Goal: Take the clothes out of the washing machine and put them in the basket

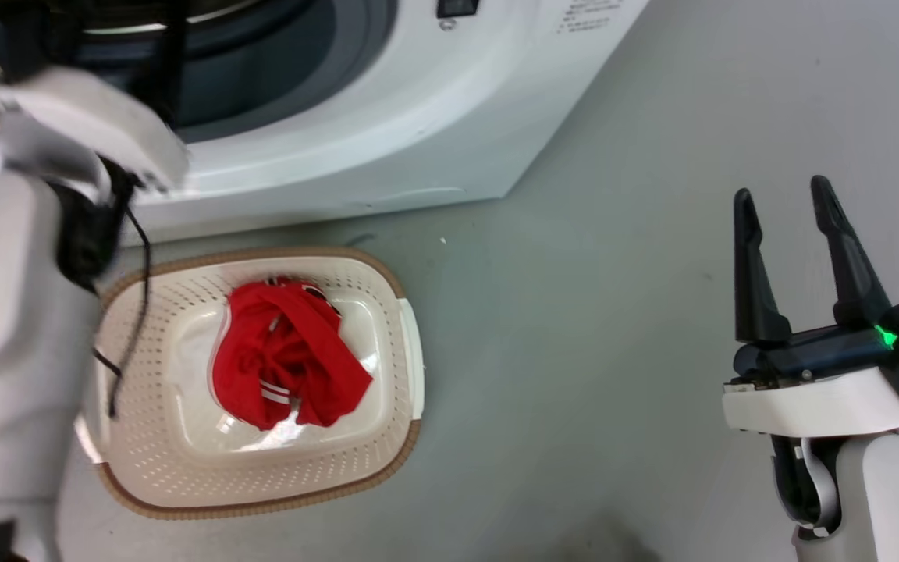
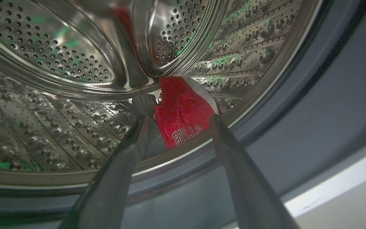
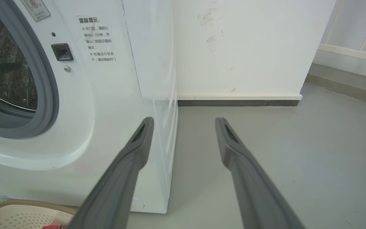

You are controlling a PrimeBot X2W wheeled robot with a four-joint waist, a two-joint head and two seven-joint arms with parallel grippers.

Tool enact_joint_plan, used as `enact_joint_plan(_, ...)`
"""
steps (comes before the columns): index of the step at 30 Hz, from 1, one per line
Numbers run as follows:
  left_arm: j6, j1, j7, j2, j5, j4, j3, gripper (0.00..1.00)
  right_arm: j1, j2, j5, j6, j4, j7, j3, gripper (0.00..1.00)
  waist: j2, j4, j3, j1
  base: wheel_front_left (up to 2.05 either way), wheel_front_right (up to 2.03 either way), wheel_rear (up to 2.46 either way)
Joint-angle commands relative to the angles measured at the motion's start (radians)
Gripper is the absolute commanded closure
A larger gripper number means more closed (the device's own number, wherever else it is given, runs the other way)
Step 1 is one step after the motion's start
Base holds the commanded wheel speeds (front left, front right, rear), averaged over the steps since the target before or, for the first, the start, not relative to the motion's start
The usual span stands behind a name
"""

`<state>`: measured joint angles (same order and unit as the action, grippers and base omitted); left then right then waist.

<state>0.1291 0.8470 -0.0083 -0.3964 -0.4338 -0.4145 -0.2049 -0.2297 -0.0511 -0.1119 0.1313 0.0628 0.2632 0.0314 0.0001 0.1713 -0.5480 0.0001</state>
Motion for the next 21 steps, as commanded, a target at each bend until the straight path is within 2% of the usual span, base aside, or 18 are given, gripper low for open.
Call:
enact_joint_plan(1,0.001,0.058,0.029,-0.031,-0.02,-0.004,-0.015,0.0,-0.026,0.002,-0.009,-0.001,0.009,0.002,0.01,0.0,-0.0001,0.042,-0.057,-0.0001,0.0,0.0,0.0)
enact_joint_plan(8,0.001,0.333,0.23,-0.144,-0.146,-0.101,-0.136,0.0,-0.061,0.002,-0.054,-0.001,0.019,0.002,0.048,0.0,-0.0001,0.102,-0.168,-0.0001,0.0,0.0,0.0)
enact_joint_plan(12,0.001,0.482,0.344,-0.188,-0.194,-0.172,-0.185,0.0,-0.074,0.002,-0.079,-0.001,0.026,0.002,0.068,0.0,-0.0001,0.142,-0.223,-0.0001,0.0,0.0,0.0)
enact_joint_plan(16,0.001,0.608,0.445,-0.212,-0.223,-0.241,-0.205,0.0,-0.086,0.002,-0.11,-0.001,0.032,0.002,0.091,0.0,-0.0001,0.183,-0.268,-0.0001,0.0,0.0,0.0)
enact_joint_plan(21,0.0,0.73,0.542,-0.219,-0.2,-0.331,-0.236,0.0,-0.085,0.002,-0.14,-0.001,0.039,0.002,0.127,0.0,-0.0001,0.234,-0.306,-0.0001,0.0,0.0,0.0)
